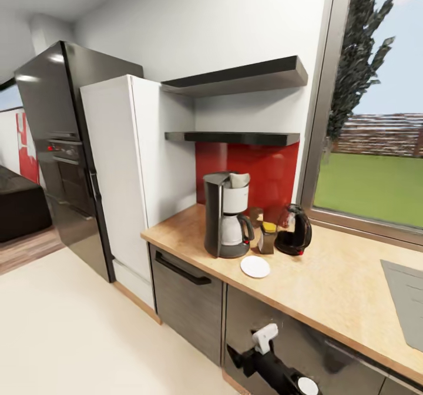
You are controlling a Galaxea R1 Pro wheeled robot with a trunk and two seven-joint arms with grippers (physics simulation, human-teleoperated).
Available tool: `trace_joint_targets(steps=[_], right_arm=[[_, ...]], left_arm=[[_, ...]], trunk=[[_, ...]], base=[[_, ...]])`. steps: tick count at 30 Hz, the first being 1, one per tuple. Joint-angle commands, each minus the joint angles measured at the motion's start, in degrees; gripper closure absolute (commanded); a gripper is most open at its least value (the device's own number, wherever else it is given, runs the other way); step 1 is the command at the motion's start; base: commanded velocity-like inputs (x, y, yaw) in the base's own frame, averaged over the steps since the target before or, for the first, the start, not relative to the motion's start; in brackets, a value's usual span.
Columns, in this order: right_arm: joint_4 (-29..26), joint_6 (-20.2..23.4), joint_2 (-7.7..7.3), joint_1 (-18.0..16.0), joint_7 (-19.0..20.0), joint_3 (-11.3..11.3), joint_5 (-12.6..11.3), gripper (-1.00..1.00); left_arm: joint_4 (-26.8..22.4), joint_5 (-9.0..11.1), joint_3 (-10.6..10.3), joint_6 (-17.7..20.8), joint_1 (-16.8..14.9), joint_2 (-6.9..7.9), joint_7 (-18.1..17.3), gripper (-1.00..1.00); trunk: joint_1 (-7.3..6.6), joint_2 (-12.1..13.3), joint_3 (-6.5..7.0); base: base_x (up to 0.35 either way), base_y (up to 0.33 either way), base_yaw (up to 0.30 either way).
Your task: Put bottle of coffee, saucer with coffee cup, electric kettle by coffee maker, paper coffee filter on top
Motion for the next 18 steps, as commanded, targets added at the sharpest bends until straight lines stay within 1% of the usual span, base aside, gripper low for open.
trace_joint_targets(steps=[1,3,4,9,10,13,15,18], right_arm=[[2.1,-0.1,0.00,-0.1,0.1,0.9,-0.2,-1.00],[6.9,-0.2,0.01,-0.1,0.1,2.0,-0.2,-1.00],[7.8,-0.2,0.01,-0.1,0.1,2.2,-0.1,-1.00],[16.8,-0.4,0.01,-0.1,0.1,2.6,-0.1,-1.00],[19.5,-0.4,0.01,-0.1,0.1,2.7,0.0,-1.00],[21.4,-0.3,-0.32,-0.1,0.1,2.7,0.0,-1.00],[21.6,-0.3,-0.53,-0.1,0.1,2.7,0.0,-1.00],[22.9,-0.3,-1.29,-0.1,0.1,2.6,-0.1,-1.00]], left_arm=[[-0.4,0.3,0.3,-0.2,-0.1,-0.01,-0.1,-1.00],[-1.7,0.3,0.3,-0.2,-0.1,-0.01,-0.1,-1.00],[-1.9,0.3,0.3,-0.2,-0.1,-0.01,-0.1,-1.00],[-4.7,0.2,0.3,-0.9,-0.1,-0.18,-0.1,-1.00],[-6.0,0.2,0.2,-1.3,-0.1,-0.20,-0.1,-1.00],[-7.3,0.2,0.2,-1.8,0.0,-0.33,-0.3,-1.00],[-7.4,0.2,0.2,-1.8,0.0,-0.45,-0.3,-1.00],[-8.3,-0.5,0.2,-1.9,-0.2,-0.80,-0.4,-1.00]], trunk=[[0.00,-0.1,-0.09],[0.00,-0.1,-0.09],[0.00,-0.1,-0.09],[0.00,-0.1,-0.09],[0.00,-0.1,-0.09],[0.00,-0.1,-0.09],[0.00,-0.1,-0.09],[0.00,-0.1,-0.09]], base=[[-0.155,0.293,0.000],[-0.107,0.258,0.000],[-0.064,0.177,0.000],[-0.020,0.056,0.000],[-0.003,0.008,0.000],[-0.001,0.003,0.000],[0.000,0.001,0.000],[0.000,0.000,0.000]])
